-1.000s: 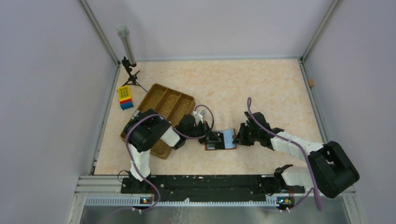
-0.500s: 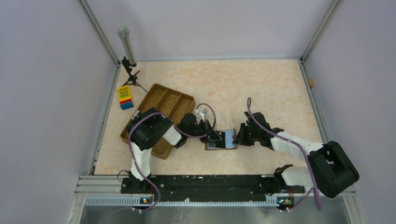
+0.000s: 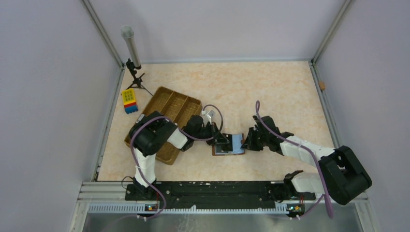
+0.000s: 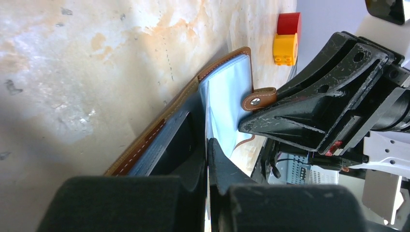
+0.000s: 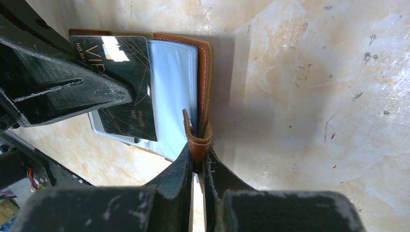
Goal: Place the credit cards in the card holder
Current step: Insert the credit card into the card holder.
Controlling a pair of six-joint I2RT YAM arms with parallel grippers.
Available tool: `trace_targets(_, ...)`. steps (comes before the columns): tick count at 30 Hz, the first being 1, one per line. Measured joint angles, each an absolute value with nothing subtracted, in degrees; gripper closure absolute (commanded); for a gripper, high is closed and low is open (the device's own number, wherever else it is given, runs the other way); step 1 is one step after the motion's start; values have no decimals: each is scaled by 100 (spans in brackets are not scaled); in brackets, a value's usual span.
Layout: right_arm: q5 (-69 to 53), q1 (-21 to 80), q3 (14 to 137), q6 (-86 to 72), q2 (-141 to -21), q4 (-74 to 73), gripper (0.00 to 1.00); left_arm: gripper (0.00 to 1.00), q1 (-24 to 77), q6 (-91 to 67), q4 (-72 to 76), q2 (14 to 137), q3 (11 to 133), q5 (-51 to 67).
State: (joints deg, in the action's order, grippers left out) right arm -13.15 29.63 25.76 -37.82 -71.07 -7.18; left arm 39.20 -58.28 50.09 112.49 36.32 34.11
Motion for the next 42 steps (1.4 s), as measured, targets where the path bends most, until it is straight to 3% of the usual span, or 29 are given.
trace_targets(42, -1313, 2963, 2633, -3756, -7170, -770, 100, 100, 4108, -7113, 6351, 11539, 3037, 2862)
